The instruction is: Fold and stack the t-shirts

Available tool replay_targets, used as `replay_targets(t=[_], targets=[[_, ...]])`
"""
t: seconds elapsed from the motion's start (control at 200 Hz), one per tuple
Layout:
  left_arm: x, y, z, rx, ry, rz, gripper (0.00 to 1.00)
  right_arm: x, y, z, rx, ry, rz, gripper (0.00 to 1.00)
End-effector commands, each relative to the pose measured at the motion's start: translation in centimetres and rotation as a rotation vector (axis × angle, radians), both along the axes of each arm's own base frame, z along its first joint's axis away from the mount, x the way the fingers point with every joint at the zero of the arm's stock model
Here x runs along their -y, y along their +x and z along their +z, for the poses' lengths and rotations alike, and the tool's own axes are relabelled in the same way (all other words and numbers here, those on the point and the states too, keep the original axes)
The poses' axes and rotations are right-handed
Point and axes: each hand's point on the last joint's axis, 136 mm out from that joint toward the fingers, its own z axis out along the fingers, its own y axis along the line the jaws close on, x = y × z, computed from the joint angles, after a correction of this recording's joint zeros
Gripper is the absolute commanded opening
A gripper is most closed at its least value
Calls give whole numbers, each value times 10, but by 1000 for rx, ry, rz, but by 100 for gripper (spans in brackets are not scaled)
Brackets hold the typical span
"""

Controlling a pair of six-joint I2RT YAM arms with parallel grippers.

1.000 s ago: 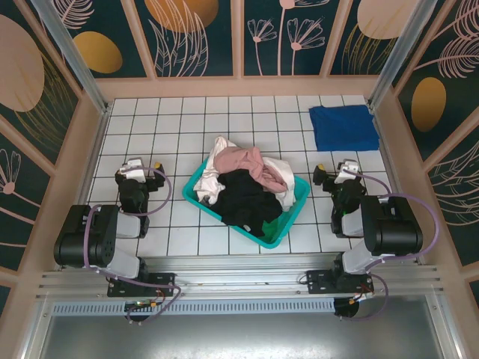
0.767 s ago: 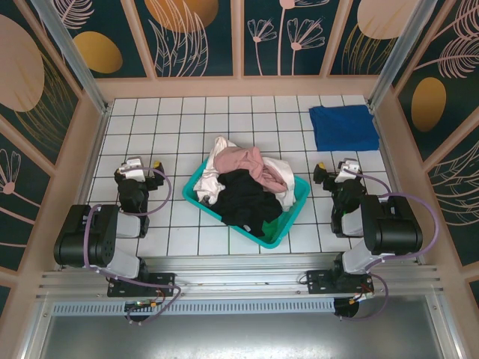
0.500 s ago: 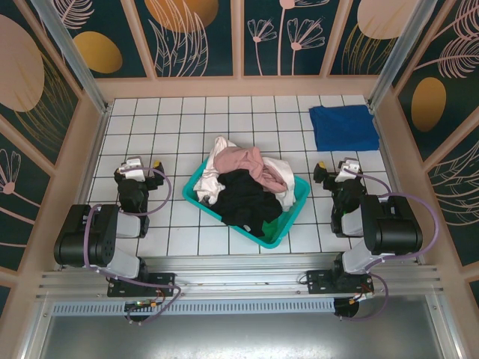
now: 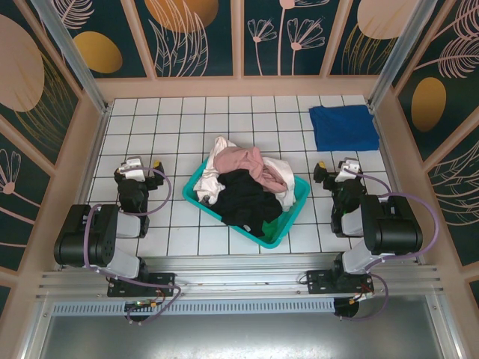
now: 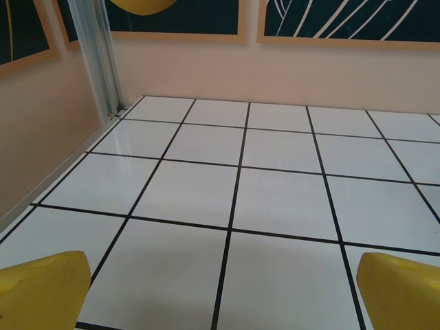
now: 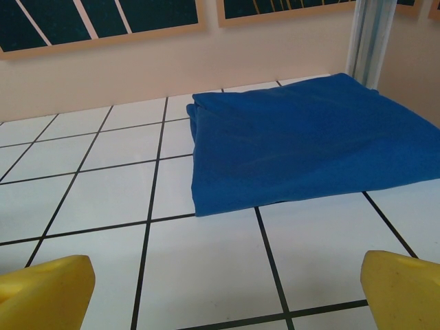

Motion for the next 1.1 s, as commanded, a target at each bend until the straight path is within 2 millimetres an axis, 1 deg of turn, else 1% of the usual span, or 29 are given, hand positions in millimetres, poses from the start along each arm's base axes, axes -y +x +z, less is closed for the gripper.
replay_targets(t=[0.0,0.17,0.225,0.27,0.305,0.335,0.34,0.345,0.395,0.43,0.45,0.465,0.48,0.505,0.541,0.586,0.616,0.651,0.711,0.766,0.801,0.851,0.936,0.976,0.996,1.021,1.031,1.046,1.096], targets=[[0,6,13,51,-19,9,99,0,7,16,59,-5,-8,99],[-1,5,15,61,-18,14,99,0,7,16,61,-6,-7,99],[-4,4,28,79,-24,36,99,-3,10,27,70,-16,9,99],[-4,8,44,53,-37,42,99,-1,14,36,45,-36,-34,99],[-7,11,62,41,-99,68,99,0,17,51,40,-59,-80,99],[-11,11,75,31,-175,101,99,1,19,70,68,-48,-124,99],[-11,10,74,24,-186,105,99,1,19,72,72,-42,-129,99],[-11,11,82,39,-203,107,99,1,19,75,77,-36,-136,99],[-9,12,107,49,-338,115,99,2,17,107,150,93,-189,99],[-7,10,115,27,-439,132,99,3,14,122,182,290,-210,99],[-9,7,114,4,-488,157,99,4,12,122,173,411,-221,99],[-9,6,115,-2,-518,165,99,4,10,119,151,497,-229,99],[-6,6,117,-4,-532,150,99,1,8,113,114,542,-212,99],[4,7,122,-15,-518,85,99,-12,9,116,92,571,-83,99],[30,8,131,-13,-503,-78,99,-34,4,117,63,612,104,99],[57,5,136,-24,-512,-238,99,-51,-4,116,28,673,225,99],[73,4,135,-43,-520,-320,99,-60,-7,104,-48,701,234,99],[90,2,132,-84,-509,-389,99,-76,-12,94,-131,678,250,99],[114,3,118,-190,-463,-433,99,-101,-23,79,-238,559,195,99],[138,1,110,-271,-441,-486,99,-121,-37,72,-288,460,185,99],[158,-5,111,-302,-424,-521,99,-122,-45,67,-319,433,158,99],[189,-16,118,-316,-363,-555,99,-116,-53,62,-344,423,129,99],[235,-39,129,-336,-289,-588,99,-92,-59,58,-345,403,31,99],[256,-50,130,-365,-274,-610,99,-81,-59,57,-347,392,-9,99],[264,-55,129,-382,-267,-606,99,-76,-58,58,-348,390,-25,99],[272,-63,119,-417,-253,-595,99,-73,-56,57,-354,385,-27,99],[276,-63,124,-413,-258,-594,99,-72,-54,58,-357,384,-20,99],[280,-67,123,-424,-259,-592,99,-72,-52,59,-358,384,-8,99],[281,-77,109,-475,-298,-542,99,-79,-45,62,-373,392,67,99]])
